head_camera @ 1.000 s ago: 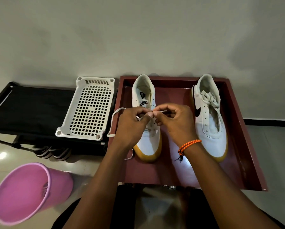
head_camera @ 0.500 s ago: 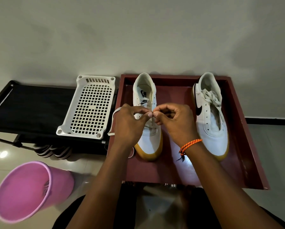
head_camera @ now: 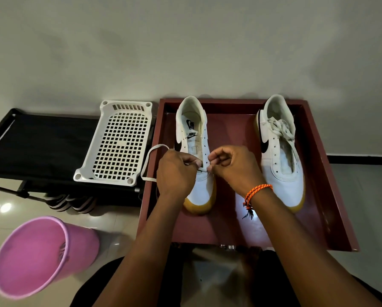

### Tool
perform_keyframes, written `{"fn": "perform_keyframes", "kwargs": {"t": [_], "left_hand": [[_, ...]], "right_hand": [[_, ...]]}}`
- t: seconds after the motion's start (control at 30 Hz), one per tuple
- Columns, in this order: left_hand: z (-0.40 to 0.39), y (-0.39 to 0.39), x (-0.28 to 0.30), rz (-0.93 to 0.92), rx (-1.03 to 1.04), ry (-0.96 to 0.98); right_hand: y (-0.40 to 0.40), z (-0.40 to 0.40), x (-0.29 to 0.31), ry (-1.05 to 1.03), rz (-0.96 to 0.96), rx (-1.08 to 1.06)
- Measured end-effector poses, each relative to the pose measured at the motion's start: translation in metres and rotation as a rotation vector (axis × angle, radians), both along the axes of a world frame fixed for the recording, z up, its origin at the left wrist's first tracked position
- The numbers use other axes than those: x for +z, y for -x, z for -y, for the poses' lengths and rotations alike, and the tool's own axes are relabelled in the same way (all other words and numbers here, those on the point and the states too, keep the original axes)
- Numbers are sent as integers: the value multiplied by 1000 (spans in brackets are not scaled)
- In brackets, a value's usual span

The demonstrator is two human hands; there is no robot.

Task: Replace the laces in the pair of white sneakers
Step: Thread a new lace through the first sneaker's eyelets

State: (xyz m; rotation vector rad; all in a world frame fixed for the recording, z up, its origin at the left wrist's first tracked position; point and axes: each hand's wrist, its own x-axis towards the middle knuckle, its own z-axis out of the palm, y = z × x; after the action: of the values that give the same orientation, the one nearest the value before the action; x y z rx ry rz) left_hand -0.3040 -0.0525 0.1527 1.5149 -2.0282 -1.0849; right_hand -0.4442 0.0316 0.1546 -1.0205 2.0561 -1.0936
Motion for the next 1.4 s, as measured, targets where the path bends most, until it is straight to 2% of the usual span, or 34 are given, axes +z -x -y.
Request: {"fn": "perform_keyframes", "kwargs": {"t": [0.23,0.53,0.6,0.7,0.77,0.83,0.9,1.0,1.17,1.27,1.3,1.33,1.37,1.4], "left_hand": [[-3,3,-9,-149,53,-120],[-9,8,-5,-3,9,-10],[-8,9,0,-3,-25,-22],[-2,4,4,-97,-150,-96],[2,0,5,-46,-252,-87],[3,-1,2,28,-244,-20],[2,-1,1,88,-202,52],[-1,1,3,119,-188,63],[-1,2,4,116,-182,43],[0,0,4,91,-194,43],[0,0,5,81,-200,44],[0,0,5,71,-204,46],[0,0,6,70,-206,53],[1,-1,7,76,-207,68]], "right_hand": [[-2,-1,-2,3,-10,-15],[-8,1,-3,6,-24,-32],[-8,2,-4,4,-68,-48],[-4,1,-2,31,-183,-67],[-4,1,-2,42,-231,-44],[-5,2,-3,-5,-243,-35],[-2,3,-3,-29,-103,-41],[2,1,7,82,372,-43],[3,-4,34,390,816,199],[7,-6,48,483,1095,290],[8,-5,47,484,1105,263],[8,-3,45,465,1036,198],[8,0,39,417,860,111],[9,3,29,328,586,33]]}}
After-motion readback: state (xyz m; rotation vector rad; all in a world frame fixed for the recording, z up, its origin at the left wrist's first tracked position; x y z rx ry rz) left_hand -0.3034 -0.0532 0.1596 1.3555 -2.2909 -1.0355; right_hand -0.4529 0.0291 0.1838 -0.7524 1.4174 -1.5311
